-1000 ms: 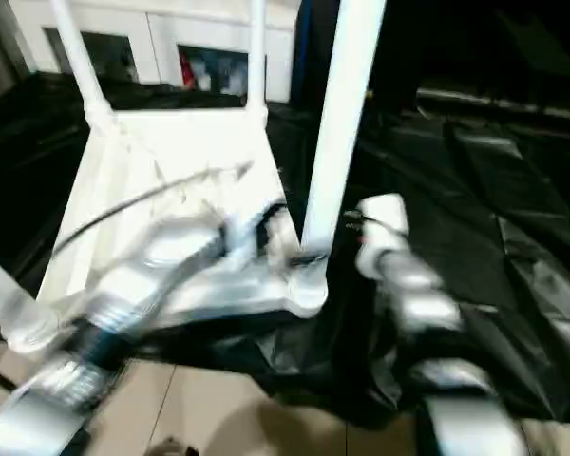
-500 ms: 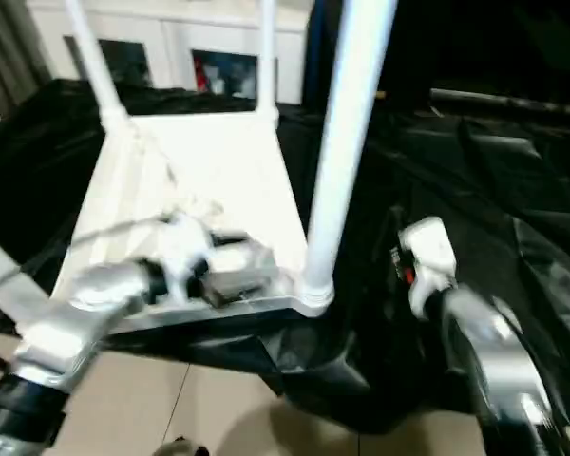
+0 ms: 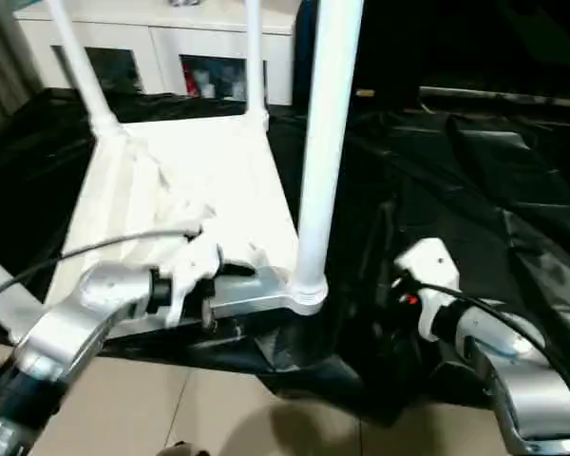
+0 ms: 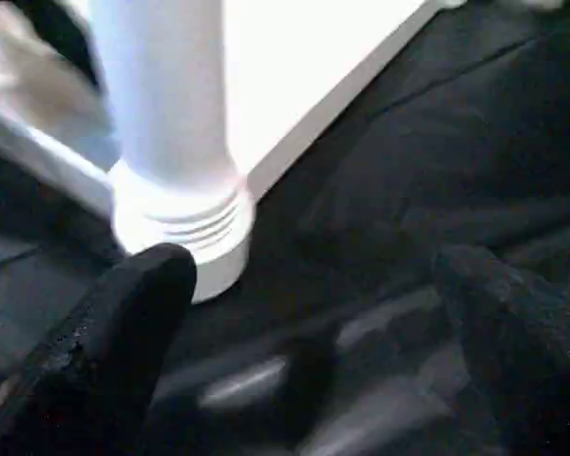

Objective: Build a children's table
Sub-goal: Rotate table base

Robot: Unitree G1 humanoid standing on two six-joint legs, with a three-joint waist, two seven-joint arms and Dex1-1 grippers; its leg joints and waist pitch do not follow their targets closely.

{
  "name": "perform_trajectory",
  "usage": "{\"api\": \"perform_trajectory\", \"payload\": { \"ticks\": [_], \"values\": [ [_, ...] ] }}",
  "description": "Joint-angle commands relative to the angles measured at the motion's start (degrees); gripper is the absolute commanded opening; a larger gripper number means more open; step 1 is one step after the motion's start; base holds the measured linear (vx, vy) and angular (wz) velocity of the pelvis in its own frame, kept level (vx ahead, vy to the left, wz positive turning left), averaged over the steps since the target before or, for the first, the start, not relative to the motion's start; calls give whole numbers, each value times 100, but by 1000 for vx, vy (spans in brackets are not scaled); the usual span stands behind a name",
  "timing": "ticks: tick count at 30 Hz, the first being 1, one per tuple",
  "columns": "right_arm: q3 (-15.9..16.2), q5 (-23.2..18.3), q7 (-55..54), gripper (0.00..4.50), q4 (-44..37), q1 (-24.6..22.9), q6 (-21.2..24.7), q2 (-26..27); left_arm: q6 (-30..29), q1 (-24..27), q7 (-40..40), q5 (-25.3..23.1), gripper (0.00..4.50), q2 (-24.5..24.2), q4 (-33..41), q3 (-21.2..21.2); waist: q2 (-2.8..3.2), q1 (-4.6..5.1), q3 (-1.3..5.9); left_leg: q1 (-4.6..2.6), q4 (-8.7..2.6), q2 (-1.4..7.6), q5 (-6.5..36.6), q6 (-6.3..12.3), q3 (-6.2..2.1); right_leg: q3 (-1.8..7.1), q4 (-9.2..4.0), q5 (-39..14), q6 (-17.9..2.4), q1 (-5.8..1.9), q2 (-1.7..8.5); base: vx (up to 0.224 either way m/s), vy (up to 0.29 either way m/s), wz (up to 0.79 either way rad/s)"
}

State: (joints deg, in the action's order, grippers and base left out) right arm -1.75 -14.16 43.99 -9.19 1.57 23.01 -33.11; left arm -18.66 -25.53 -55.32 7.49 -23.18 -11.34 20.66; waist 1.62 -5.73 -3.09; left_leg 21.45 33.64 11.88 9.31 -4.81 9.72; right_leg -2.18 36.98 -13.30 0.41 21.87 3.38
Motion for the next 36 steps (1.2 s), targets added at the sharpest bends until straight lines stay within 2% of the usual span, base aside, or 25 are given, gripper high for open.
{"api": "perform_trajectory", "payload": {
  "ticks": [1,6,7,8,10,12,14,15,17,18,20,21,22,23,24,25,27,28,29,31,32,33,34,35,36],
  "values": [
    [103,-47,136,450,-137,25,101,-91,-46,-232,3,-48,421,36,-240,25,-89,-6,345,-37,-342,69,1171,96,-24,227,-590,-1052,-836,-206,347,0,0,0],
    [146,-13,11,450,-153,161,166,-84,203,-349,4,-82,379,109,-396,-30,-67,1,359,-28,-322,72,1034,157,-23,223,-554,-661,-1002,-229,354,0,0,0],
    [64,-86,-88,450,-285,85,255,-20,395,-152,261,62,379,260,-172,-307,-21,1,365,-32,-312,79,1011,152,-23,224,-546,-550,-1044,-230,351,0,0,0],
    [56,-94,-94,450,-299,73,264,-16,399,-133,286,76,379,272,-148,-331,-40,9,371,-25,-311,85,996,174,-24,217,-542,-414,-1091,-250,354,0,0,0],
    [-131,-298,-131,450,-617,-259,419,36,399,268,704,422,379,530,397,-746,-37,7,389,-15,-303,100,938,223,-28,215,-505,-196,-1151,-269,365,0,0,0],
    [-241,-389,-187,450,-747,-419,480,89,271,474,819,623,379,618,669,-911,-32,9,385,-8,-301,113,927,288,-27,210,-504,-69,-1202,-261,360,0,0,0],
    [-612,-648,-452,450,-1055,-811,591,325,124,1023,1472,785,379,872,1226,-1325,-11,39,376,-7,-312,138,1052,335,-24,201,-528,-149,-1210,-244,352,0,0,0],
    [-689,-680,-538,450,-1119,-882,586,390,63,1127,1691,759,379,940,1313,-1428,-28,55,374,-2,-308,132,1042,344,-27,191,-526,-135,-1208,-249,343,0,0,0],
    [-1066,-620,-1238,450,-1204,-990,463,870,315,1586,2353,433,379,1147,1669,-1615,-20,87,349,-15,-327,108,1209,331,-24,182,-586,-562,-1089,-215,325,0,0,0],
    [-1066,-620,-1238,450,-1204,-990,463,870,315,1586,2353,433,379,1147,1669,-1615,-29,110,317,-8,-356,107,1344,281,-26,180,-629,-959,-967,-199,337,0,0,0],
    [-1400,-351,-2273,450,-1231,-988,479,1500,425,1918,3168,-91,379,1384,1835,-1790,-7,138,303,-51,-381,117,1567,125,-32,199,-690,-1569,-729,-133,326,0,0,0],
    [-1461,-259,-2544,450,-1258,-1015,459,1673,505,1992,3317,-180,379,1430,1865,-1825,-16,150,297,-45,-389,110,1600,86,-33,200,-699,-1628,-690,-129,320,0,0,0],
    [-1488,-205,-2702,450,-1284,-1033,442,1774,607,2044,3510,-347,379,1458,1866,-1843,-19,159,291,-53,-404,90,1744,-7,-47,202,-728,-1852,-521,-122,314,0,0,0],
    [-1506,-155,-2829,450,-1297,-1046,427,1853,693,2072,3634,-453,379,1466,1836,-1855,-19,159,291,-53,-404,90,1744,-7,-47,202,-728,-1852,-521,-122,314,0,0,0],
    [-1523,-127,-2980,450,-1328,-1077,397,1945,751,2131,3746,-477,379,1495,1844,-1880,3,165,269,-60,-420,88,1835,-35,-53,213,-747,-1952,-420,-96,312,0,0,0],
    [-1509,-152,-3033,450,-1352,-1087,356,2005,674,2161,3792,-426,379,1513,1873,-1917,-11,177,241,-58,-426,79,1900,-58,-49,221,-761,-2034,-345,-73,314,0,0,0],
    [-1410,-210,-3119,450,-1379,-1078,351,2142,569,2214,3907,-310,379,1607,2044,-2003,9,203,195,-128,-448,66,2452,-109,-70,202,-799,-2715,-183,-68,320,0,0,0],
    [-1271,-164,-3097,450,-1373,-1065,330,2167,457,2246,4010,-316,379,1632,2177,-2000,25,234,155,-208,-457,52,2890,-120,-92,165,-872,-3316,-55,-48,305,0,0,0],
    [-1246,-149,-3090,450,-1372,-1063,326,2168,448,2252,4029,-328,379,1633,2202,-1992,28,298,105,-321,-430,12,3358,-98,-92,83,-966,-3840,26,-22,244,0,0,0],
    [-1098,-83,-3033,450,-1360,-1010,326,2146,328,2262,4036,-318,379,1624,2327,-1951,56,360,24,-473,-416,-30,3768,-49,-98,-49,-1073,-4229,84,-4,161,0,0,0],
    [-990,-24,-2970,450,-1341,-939,331,2122,283,2270,4063,-314,379,1663,2371,-1973,127,434,-72,-512,-468,-48,4031,11,-135,-189,-1143,-4209,86,-127,119,0,0,0],
    [-835,55,-2905,450,-1298,-828,345,2060,223,2269,4114,-298,379,1709,2368,-2026,145,538,-91,-433,-533,-17,4086,59,-192,-266,-1091,-3888,66,-313,140,35,40,-26],
    [-761,97,-2877,450,-1264,-761,345,2009,247,2258,4142,-294,379,1723,2330,-2053,129,595,-72,-355,-568,-27,3910,129,-226,-235,-1052,-3593,8,-450,190,51,60,-30],
    [-761,97,-2877,450,-1264,-761,345,2009,247,2258,4142,-294,379,1723,2330,-2053,158,600,-38,-289,-576,-54,3647,187,-228,-169,-1033,-3438,-43,-534,229,51,60,-30],
    [-751,100,-2870,450,-1257,-749,346,1998,248,2259,4147,-293,379,1725,2325,-2056,172,609,-42,-279,-567,-90,3441,232,-197,-131,-1070,-3441,-109,-528,242,60,47,-23]
  ]
}}
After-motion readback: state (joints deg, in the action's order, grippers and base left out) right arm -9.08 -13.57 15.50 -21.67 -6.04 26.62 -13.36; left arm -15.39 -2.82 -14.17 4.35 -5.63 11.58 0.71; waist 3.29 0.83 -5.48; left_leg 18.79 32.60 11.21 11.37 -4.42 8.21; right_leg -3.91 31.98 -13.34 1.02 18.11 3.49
